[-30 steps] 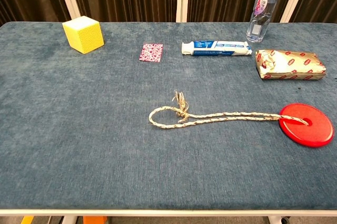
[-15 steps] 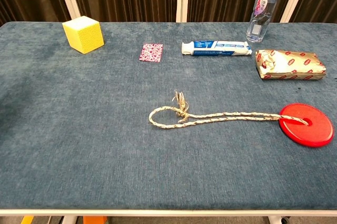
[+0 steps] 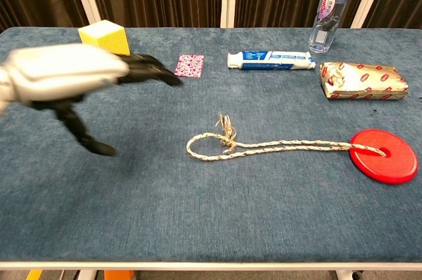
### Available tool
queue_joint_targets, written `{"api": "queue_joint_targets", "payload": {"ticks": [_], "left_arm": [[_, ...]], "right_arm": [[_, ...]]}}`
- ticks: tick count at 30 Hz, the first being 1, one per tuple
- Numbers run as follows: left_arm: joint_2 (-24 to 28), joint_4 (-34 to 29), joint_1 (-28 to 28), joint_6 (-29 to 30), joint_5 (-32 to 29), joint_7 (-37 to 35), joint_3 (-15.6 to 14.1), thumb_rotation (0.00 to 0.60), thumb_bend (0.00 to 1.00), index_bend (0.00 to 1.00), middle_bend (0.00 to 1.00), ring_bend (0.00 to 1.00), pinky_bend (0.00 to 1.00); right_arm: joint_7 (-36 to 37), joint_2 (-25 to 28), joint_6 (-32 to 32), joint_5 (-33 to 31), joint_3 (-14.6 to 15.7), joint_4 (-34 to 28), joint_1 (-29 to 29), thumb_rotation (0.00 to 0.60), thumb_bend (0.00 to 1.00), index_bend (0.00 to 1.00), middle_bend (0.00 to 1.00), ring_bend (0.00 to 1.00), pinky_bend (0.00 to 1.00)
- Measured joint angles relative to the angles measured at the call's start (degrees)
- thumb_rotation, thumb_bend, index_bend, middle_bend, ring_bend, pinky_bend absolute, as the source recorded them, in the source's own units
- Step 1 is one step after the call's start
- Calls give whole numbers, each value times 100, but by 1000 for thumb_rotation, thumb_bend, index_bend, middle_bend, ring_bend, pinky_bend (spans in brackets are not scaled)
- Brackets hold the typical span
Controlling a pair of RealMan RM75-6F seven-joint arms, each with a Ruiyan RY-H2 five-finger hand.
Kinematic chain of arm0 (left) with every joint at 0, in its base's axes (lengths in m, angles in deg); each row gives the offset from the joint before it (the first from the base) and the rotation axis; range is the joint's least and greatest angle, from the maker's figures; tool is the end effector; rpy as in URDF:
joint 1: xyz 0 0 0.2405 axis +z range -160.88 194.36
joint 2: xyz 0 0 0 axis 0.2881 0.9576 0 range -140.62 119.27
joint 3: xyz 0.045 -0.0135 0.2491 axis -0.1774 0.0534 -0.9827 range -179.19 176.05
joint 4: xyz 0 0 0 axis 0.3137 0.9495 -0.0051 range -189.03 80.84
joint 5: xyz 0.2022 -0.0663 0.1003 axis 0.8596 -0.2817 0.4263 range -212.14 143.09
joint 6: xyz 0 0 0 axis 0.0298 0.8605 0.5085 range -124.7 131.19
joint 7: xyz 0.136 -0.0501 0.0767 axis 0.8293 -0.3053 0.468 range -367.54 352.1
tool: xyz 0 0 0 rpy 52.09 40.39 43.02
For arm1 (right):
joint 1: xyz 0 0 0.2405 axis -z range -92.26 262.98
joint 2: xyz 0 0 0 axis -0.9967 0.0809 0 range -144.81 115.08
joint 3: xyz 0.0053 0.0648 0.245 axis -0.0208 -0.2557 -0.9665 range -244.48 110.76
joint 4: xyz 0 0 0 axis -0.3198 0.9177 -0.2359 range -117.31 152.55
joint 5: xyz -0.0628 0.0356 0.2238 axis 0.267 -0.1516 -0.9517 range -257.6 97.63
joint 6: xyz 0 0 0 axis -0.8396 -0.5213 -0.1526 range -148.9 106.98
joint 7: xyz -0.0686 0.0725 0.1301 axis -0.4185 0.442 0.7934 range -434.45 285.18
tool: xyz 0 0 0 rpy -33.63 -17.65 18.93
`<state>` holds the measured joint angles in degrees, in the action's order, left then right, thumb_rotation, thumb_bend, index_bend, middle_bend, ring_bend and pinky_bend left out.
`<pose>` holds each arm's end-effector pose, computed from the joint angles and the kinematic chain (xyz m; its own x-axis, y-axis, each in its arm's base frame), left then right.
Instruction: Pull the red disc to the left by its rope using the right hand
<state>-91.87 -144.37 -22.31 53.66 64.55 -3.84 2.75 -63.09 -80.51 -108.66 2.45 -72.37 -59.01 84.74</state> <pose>-0.1226 0.2927 -0.0494 0.5733 0.2526 0.7794 0.6202 -0.7555 -0.2113 -0.3870 -0.1880 0.1822 0.4356 0.0882 0.8958 -0.8967 0.1295 0.4232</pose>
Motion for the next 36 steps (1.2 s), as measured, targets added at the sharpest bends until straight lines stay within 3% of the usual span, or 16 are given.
{"api": "queue_joint_targets", "payload": {"ticks": [12,36], "left_arm": [[-1098,1017,-931,-671,-417,-586,173,600,121,95,125,0,164],[-1610,1502,-1681,-1525,-1870,-166,474,600,162,122,392,97,203]], "right_arm": [[336,-7,-23,-88,-69,265,83,600,216,0,0,0,0],[698,-198,175,-225,-126,734,113,600,223,0,0,0,0]]}}
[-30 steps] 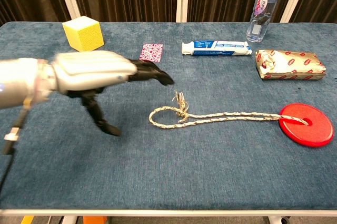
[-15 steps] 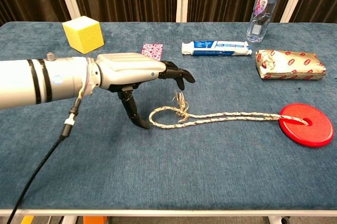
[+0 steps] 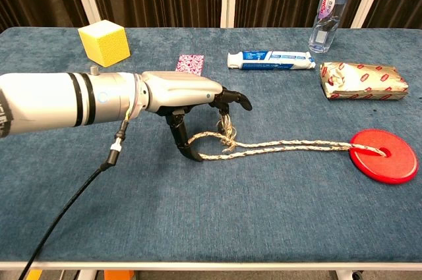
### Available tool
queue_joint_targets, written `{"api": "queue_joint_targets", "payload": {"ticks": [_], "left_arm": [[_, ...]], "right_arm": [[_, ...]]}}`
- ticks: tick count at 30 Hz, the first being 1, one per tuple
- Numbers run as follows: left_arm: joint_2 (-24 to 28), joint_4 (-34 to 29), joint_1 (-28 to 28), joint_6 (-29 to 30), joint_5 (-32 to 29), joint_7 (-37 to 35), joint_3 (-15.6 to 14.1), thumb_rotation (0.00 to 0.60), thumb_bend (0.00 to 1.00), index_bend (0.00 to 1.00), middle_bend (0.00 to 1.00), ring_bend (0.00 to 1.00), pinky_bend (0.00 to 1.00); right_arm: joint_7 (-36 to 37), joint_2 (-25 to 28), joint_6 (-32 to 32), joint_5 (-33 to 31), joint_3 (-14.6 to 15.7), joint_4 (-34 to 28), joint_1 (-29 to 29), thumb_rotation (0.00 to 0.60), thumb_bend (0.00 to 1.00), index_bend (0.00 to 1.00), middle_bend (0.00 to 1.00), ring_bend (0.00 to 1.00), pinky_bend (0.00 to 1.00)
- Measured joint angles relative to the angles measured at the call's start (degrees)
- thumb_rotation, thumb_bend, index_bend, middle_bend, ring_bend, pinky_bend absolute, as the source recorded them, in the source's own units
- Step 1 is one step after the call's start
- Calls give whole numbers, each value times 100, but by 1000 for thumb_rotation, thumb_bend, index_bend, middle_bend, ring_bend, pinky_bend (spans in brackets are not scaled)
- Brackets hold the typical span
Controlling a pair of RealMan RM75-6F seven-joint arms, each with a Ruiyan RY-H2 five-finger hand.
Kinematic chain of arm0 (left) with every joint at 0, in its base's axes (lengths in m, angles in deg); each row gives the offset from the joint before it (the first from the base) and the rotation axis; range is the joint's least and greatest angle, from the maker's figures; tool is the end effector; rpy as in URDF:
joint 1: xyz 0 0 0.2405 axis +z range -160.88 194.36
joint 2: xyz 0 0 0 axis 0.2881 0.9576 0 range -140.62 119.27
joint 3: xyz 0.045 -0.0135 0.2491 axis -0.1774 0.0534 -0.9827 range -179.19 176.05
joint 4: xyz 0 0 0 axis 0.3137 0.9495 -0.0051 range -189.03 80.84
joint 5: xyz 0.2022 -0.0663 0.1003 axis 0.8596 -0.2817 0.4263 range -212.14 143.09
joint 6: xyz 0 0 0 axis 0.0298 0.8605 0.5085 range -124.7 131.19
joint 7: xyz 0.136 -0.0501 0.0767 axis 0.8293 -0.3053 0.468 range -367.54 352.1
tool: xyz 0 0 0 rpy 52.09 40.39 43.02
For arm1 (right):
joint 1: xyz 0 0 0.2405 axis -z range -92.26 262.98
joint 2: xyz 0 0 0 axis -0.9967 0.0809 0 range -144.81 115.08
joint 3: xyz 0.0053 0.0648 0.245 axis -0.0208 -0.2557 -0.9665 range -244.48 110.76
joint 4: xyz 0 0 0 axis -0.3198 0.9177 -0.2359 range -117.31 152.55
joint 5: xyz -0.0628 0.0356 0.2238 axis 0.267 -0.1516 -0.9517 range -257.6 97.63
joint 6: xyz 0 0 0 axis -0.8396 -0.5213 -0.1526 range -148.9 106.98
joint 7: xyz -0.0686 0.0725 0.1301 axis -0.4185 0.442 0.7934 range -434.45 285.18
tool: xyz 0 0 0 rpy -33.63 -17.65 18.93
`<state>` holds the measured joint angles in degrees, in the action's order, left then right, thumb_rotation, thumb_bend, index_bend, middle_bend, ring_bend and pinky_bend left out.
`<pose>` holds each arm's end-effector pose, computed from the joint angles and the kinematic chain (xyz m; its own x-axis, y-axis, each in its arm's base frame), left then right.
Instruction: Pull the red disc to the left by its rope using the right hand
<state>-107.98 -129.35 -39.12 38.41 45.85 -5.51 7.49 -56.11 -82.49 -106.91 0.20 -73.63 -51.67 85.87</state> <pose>-0.0560 0.3455 -0.1369 0.5662 0.4304 0.7030 0.6945 -0.7085 -0.1256 -0.4171 -0.1825 0.1948 0.4078 0.1025 0.9073 -0.9027 0.1943 0.3838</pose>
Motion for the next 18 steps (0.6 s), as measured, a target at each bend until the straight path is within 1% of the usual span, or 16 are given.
{"api": "queue_joint_targets", "payload": {"ticks": [6,9,13,14,18], "left_arm": [[41,-54,-169,-167,-314,236,46,600,191,126,420,111,215],[38,-43,-204,-222,-463,293,36,600,204,131,439,134,224],[21,-37,-237,-209,-595,370,15,600,255,165,519,189,252],[21,-38,-245,-198,-602,398,7,600,271,176,560,220,266],[34,-61,-259,-119,-628,568,-70,600,316,210,669,328,325]], "right_arm": [[56,-41,49,-15,-13,64,-9,600,225,0,0,0,0],[70,-56,62,-22,-11,100,-2,600,226,0,0,0,0],[81,-83,92,-27,-14,137,-5,600,227,0,0,0,0],[78,-88,94,-29,-16,139,-6,600,227,0,0,0,0],[50,-103,106,-47,-30,139,-7,600,227,0,0,0,0]]}}
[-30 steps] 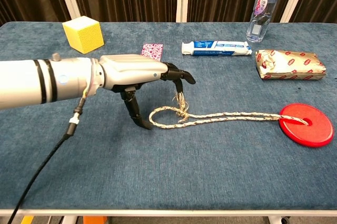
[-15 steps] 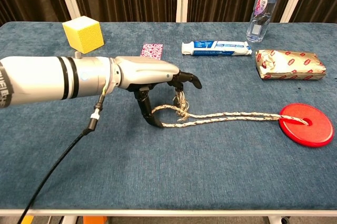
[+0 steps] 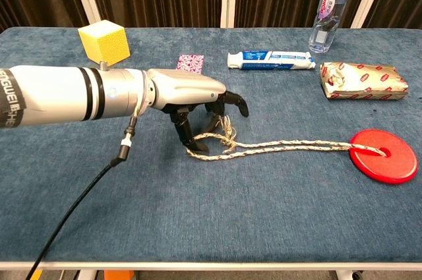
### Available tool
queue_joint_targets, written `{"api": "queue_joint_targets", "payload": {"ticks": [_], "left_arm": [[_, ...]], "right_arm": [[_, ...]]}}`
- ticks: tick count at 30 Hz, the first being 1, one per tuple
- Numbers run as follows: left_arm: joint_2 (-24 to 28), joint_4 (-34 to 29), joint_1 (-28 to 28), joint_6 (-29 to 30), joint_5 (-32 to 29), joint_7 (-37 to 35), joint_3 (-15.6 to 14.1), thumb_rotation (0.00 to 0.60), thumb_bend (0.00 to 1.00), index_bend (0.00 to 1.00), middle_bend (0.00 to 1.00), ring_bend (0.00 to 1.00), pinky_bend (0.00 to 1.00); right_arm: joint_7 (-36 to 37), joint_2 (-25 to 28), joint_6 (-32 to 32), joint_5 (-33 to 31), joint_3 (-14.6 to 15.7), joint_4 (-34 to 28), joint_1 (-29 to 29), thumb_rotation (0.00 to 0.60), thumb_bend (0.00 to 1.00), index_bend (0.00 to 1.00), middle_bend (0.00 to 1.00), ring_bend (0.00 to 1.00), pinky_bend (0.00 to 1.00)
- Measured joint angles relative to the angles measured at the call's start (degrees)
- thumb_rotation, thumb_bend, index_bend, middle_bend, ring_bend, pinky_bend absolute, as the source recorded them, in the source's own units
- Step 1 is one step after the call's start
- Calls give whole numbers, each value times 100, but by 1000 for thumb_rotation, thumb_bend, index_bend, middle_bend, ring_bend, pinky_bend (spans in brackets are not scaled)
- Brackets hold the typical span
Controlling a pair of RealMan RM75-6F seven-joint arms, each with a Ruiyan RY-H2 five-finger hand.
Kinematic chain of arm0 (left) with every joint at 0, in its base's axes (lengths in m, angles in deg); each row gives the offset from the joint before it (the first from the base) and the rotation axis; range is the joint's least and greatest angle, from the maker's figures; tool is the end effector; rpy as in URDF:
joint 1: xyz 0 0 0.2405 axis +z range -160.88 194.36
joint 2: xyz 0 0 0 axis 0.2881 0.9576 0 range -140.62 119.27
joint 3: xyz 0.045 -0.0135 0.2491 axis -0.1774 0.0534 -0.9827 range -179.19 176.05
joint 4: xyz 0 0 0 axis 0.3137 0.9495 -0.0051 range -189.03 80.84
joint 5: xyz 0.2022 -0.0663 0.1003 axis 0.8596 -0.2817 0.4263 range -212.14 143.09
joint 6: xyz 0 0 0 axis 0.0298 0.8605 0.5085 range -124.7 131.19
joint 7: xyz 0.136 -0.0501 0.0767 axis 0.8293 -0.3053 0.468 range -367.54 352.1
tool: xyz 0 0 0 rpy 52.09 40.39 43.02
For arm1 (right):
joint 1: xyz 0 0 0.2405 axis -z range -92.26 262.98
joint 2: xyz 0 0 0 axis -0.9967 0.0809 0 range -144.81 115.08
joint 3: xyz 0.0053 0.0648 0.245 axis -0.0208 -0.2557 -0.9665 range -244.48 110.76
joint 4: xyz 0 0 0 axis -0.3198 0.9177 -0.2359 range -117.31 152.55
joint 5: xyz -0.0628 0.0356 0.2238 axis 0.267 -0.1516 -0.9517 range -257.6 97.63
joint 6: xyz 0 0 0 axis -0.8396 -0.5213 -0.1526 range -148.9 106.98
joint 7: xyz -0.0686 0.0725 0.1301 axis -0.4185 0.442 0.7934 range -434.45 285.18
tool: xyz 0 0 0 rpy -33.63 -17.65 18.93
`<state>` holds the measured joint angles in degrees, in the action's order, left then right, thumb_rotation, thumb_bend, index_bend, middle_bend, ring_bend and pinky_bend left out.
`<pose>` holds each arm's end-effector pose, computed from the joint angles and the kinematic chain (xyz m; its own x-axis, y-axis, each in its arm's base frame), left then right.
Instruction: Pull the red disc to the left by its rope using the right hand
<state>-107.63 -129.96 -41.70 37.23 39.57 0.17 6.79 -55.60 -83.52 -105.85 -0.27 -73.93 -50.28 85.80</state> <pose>-0.0519 0.3495 -0.1389 0.6090 0.4174 0.6745 0.6796 -0.7131 -0.1723 -0.4226 -0.1834 0.1914 0.4025 0.0955 0.9104 -0.9024 0.2086 0.3771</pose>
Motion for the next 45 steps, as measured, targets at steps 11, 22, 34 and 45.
{"api": "queue_joint_targets", "payload": {"ticks": [11,22,34,45], "left_arm": [[175,-272,91,254,-136,620,-279,600,350,489,834,635,650],[52,-371,283,875,-51,833,-342,600,358,599,836,652,686],[-69,-246,311,947,201,740,-439,600,372,795,950,741,761],[97,-354,593,1487,427,414,-417,600,376,804,953,740,752]], "right_arm": [[-74,56,-81,13,-37,-97,22,600,233,0,0,0,0],[-71,55,-53,3,-38,-109,26,600,241,0,0,0,0],[3,45,-13,-30,-50,-38,42,600,249,0,0,0,0],[24,12,40,-48,-59,7,26,600,252,0,0,0,0]]}}
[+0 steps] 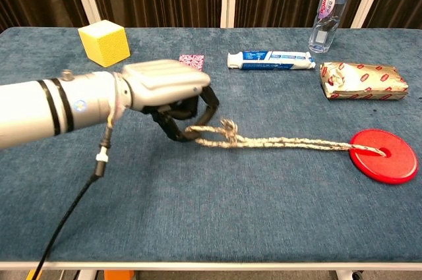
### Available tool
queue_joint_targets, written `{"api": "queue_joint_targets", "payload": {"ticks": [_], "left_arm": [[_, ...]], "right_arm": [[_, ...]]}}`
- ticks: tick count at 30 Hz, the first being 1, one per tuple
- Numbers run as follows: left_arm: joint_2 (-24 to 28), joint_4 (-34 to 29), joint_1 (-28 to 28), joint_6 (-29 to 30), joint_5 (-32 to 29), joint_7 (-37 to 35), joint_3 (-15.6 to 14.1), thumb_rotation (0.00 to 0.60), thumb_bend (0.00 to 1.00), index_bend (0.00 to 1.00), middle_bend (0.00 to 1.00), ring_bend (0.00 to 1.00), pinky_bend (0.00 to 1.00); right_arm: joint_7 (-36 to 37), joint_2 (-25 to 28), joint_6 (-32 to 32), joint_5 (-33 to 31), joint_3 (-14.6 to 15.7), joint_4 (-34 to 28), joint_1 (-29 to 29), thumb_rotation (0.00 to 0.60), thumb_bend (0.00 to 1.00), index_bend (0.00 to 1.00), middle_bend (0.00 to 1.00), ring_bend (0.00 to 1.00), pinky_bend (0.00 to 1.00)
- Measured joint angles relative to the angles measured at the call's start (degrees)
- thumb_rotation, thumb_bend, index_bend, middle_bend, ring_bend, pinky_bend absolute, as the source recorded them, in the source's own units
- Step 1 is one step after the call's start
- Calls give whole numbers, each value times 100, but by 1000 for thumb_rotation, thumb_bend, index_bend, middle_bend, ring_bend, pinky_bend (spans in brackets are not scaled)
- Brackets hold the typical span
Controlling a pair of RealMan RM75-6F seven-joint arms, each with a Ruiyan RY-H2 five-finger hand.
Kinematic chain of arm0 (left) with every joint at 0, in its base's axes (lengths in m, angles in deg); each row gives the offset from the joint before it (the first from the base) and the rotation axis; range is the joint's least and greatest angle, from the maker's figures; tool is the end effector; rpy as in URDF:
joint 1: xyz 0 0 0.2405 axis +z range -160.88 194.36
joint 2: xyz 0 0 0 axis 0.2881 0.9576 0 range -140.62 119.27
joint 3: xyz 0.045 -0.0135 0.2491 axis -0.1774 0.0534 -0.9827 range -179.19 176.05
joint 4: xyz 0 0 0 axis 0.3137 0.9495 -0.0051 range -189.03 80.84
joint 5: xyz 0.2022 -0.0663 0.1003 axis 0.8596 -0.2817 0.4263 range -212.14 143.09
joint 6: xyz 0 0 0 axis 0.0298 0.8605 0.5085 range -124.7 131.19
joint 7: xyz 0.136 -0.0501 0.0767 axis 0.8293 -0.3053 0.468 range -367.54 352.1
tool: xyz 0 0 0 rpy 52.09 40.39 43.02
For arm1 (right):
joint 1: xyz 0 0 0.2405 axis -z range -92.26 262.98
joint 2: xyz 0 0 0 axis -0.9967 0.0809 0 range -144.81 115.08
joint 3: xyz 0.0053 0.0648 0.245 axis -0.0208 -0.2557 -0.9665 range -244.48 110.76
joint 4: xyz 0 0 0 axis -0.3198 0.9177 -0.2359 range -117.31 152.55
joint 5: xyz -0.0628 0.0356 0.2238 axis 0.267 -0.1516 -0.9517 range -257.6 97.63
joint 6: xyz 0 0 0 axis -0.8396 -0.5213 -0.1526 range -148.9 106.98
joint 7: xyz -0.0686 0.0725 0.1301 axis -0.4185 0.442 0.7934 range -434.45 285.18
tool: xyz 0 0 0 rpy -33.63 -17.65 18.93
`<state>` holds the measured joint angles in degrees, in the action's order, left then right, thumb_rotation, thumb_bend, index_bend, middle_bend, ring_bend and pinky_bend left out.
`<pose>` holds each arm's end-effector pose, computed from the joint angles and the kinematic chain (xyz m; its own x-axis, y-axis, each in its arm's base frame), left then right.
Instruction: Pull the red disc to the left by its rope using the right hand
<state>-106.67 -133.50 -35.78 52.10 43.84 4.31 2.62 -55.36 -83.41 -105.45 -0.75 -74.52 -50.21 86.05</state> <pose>-0.0709 0.3306 -0.1163 0.5690 0.2746 0.7751 0.6589 -0.7162 -0.2299 -0.4248 -0.1833 0.1943 0.4005 0.1012 0.9107 -0.9014 0.2222 0.3717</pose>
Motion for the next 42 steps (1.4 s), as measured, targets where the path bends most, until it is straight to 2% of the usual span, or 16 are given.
{"api": "queue_joint_targets", "payload": {"ticks": [11,17,27,32,42], "left_arm": [[475,-342,255,283,38,40,-37,600,380,804,953,741,755],[1091,-830,663,754,16,152,-139,600,380,804,953,740,757],[2443,-1336,1746,1907,-188,187,-341,600,380,804,953,741,759],[2945,-1204,2209,2313,-564,35,-258,600,380,805,953,741,759],[3367,-230,2510,2325,-1383,-272,269,600,380,804,953,740,759]], "right_arm": [[-30,-12,17,26,7,-8,-18,600,254,0,0,0,0],[-123,-12,28,58,15,-80,-47,600,256,0,0,0,0],[-360,42,-12,123,10,-335,-103,600,260,0,0,0,0],[-463,61,5,135,13,-435,-133,600,261,0,0,0,0],[-635,86,0,155,21,-616,-172,600,261,0,0,0,0]]}}
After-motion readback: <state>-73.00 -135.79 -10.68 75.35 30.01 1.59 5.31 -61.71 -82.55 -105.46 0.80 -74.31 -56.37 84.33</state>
